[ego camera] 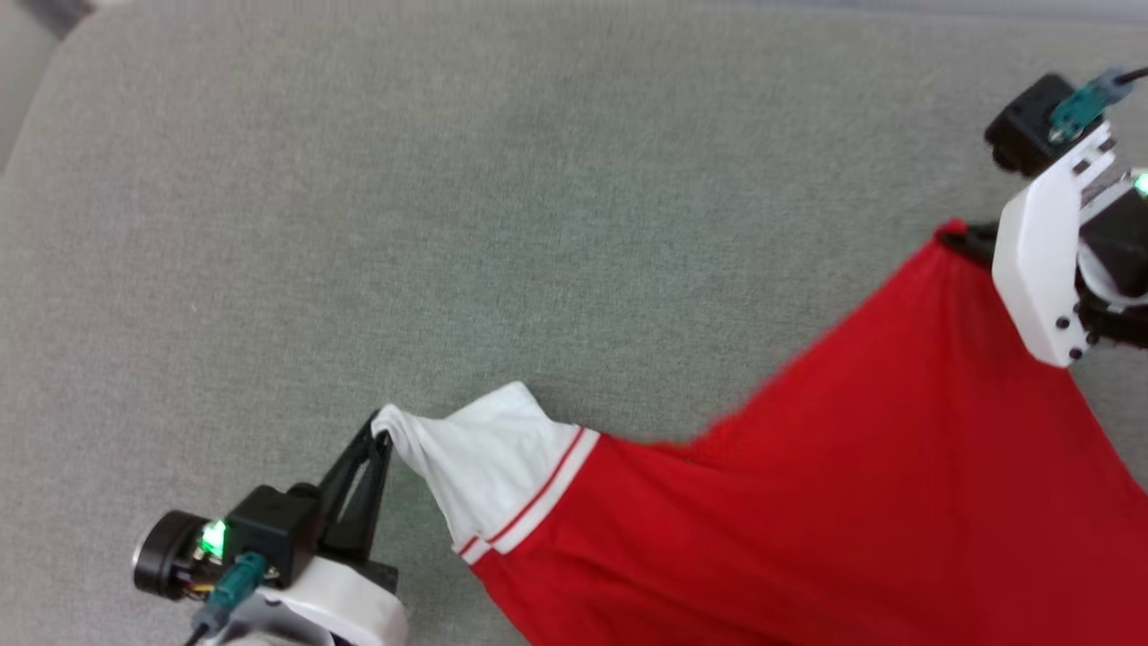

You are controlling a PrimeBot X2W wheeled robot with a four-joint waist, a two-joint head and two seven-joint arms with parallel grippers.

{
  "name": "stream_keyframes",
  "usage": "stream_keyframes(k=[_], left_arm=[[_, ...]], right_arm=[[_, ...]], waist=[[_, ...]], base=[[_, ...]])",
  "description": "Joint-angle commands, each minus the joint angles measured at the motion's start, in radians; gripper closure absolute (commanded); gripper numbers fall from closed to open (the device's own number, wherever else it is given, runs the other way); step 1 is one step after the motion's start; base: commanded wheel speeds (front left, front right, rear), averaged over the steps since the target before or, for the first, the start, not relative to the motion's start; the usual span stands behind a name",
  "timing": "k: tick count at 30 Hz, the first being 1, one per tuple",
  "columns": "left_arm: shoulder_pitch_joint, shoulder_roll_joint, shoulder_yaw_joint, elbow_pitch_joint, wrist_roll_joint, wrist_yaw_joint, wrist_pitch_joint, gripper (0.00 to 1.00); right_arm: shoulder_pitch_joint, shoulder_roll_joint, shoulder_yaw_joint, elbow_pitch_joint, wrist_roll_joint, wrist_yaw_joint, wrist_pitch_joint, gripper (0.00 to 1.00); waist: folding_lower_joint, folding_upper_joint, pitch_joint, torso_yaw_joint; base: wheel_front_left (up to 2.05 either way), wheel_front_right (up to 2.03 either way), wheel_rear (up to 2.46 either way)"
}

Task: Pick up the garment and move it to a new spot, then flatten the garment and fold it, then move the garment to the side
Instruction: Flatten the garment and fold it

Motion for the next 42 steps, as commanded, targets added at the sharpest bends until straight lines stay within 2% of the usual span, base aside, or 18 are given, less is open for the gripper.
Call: stream_keyframes(k=[1,6,12,18,21,23,28,33,42], left_arm=[[-0.019,0.004,0.009,-0.005,0.009,0.005,-0.001,1.00],[-0.078,0.049,0.043,-0.032,0.021,-0.001,0.015,1.00],[-0.222,0.109,0.086,-0.061,0.051,-0.038,0.063,1.00],[-0.454,0.122,0.128,-0.048,0.078,-0.107,0.124,1.00],[-0.582,0.103,0.157,-0.021,0.058,-0.151,0.150,1.00],[-0.675,0.114,0.168,0.000,0.076,-0.181,0.169,1.00],[-0.910,0.084,0.170,0.051,0.101,-0.259,0.230,1.00],[-1.138,0.020,0.173,0.168,0.113,-0.319,0.266,1.00],[-1.508,-0.084,0.182,0.417,0.145,-0.409,0.242,1.00]], right_arm=[[-0.015,-0.005,-0.002,-0.004,0.003,-0.001,-0.013,1.00],[-0.050,0.001,-0.015,-0.023,0.011,-0.001,-0.135,1.00],[-0.111,0.028,-0.046,-0.023,-0.015,-0.001,-0.260,1.00],[-0.193,0.075,-0.115,0.030,-0.082,-0.001,-0.359,1.00],[-0.252,0.111,-0.165,0.072,-0.120,-0.001,-0.392,1.00],[-0.298,0.150,-0.205,0.104,-0.139,-0.001,-0.411,1.00],[-0.441,0.231,-0.294,0.181,-0.214,-0.001,-0.438,1.00],[-0.587,0.291,-0.353,0.266,-0.303,-0.001,-0.452,1.00],[-0.837,0.353,-0.402,0.428,-0.430,-0.001,-0.499,1.00]], waist=[[-0.0001,0.0000,-0.038,-0.021],[-0.0001,0.0000,-0.097,-0.053],[-0.0001,0.0000,-0.115,-0.089],[-0.0001,0.0000,-0.084,-0.112],[-0.0001,0.0000,-0.053,-0.126],[-0.0001,0.0000,-0.029,-0.139],[-0.0001,0.0000,0.038,-0.147],[-0.0001,0.0000,0.105,-0.140],[-0.0001,0.0000,0.203,-0.128]], base=[[0.00,0.00,0.00],[0.00,0.00,0.00],[0.00,0.00,0.00],[0.00,0.00,0.00],[0.00,0.00,0.00],[0.00,0.00,0.00],[0.00,0.00,0.00],[0.00,0.00,0.00],[0.00,0.00,0.00]])
